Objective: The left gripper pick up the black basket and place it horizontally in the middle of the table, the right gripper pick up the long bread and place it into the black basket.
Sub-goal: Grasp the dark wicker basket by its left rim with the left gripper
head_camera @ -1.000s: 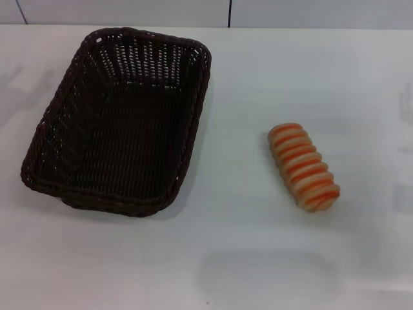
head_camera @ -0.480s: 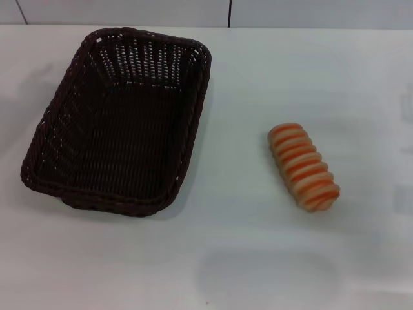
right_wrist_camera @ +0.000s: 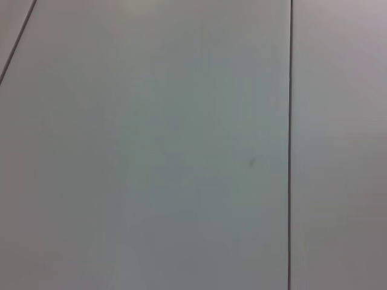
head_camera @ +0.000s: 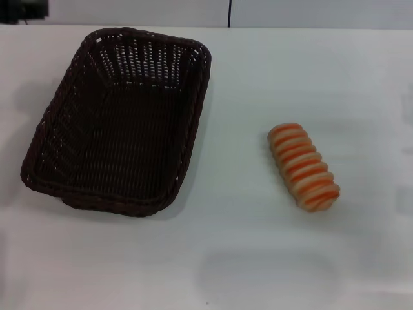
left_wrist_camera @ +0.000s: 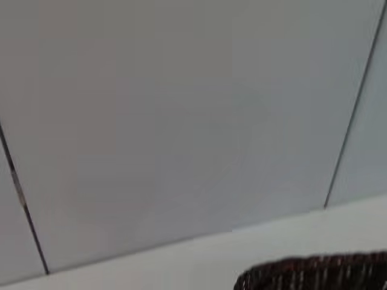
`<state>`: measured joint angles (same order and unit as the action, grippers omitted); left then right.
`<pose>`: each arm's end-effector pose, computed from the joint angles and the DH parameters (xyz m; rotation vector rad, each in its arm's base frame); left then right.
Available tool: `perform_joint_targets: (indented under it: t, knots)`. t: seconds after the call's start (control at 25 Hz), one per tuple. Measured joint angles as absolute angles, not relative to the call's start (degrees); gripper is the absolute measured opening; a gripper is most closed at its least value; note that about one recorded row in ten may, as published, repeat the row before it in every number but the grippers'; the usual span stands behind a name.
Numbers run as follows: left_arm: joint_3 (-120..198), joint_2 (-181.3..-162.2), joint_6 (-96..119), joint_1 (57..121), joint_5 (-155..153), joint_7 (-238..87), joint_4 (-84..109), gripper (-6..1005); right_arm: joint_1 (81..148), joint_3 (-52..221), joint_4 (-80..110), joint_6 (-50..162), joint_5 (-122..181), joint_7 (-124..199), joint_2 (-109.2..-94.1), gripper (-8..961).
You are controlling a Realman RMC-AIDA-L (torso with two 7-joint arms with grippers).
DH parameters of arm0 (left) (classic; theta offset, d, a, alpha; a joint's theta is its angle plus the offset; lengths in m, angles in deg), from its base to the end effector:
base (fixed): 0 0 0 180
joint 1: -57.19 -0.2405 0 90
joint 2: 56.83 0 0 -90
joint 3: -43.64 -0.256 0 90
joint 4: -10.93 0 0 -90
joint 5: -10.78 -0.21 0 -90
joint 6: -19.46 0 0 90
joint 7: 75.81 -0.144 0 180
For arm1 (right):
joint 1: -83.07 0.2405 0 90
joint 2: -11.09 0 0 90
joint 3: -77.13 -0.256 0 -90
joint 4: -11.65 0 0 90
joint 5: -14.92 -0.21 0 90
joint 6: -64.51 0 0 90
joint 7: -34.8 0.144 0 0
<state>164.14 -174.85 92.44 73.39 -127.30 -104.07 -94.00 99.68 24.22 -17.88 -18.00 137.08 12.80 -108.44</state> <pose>-0.1940 0.3473 0.1553 -1.9801 -0.9160 -0.2511 0.2811 0.3088 0.0247 -1.1943 0.1868 0.6932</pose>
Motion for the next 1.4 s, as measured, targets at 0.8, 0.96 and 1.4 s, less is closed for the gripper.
perform_joint_targets:
  t: [0.8,0.96,1.4]
  knots:
    - [155.3,-175.14,92.05,77.05,-136.35,-99.85,-83.02,791,99.7,24.18,-17.0,-19.45,137.09,13.71,-108.27,589]
    - [154.63,-175.18,90.28,77.09,-136.42,-99.82,-79.52,790,99.68,24.2,-16.98,-19.48,137.09,13.71,-108.26,589]
    - [152.82,-175.01,86.93,77.67,-138.19,-99.88,-73.48,787,99.68,24.22,-17.0,-19.52,137.09,13.71,-108.23,587]
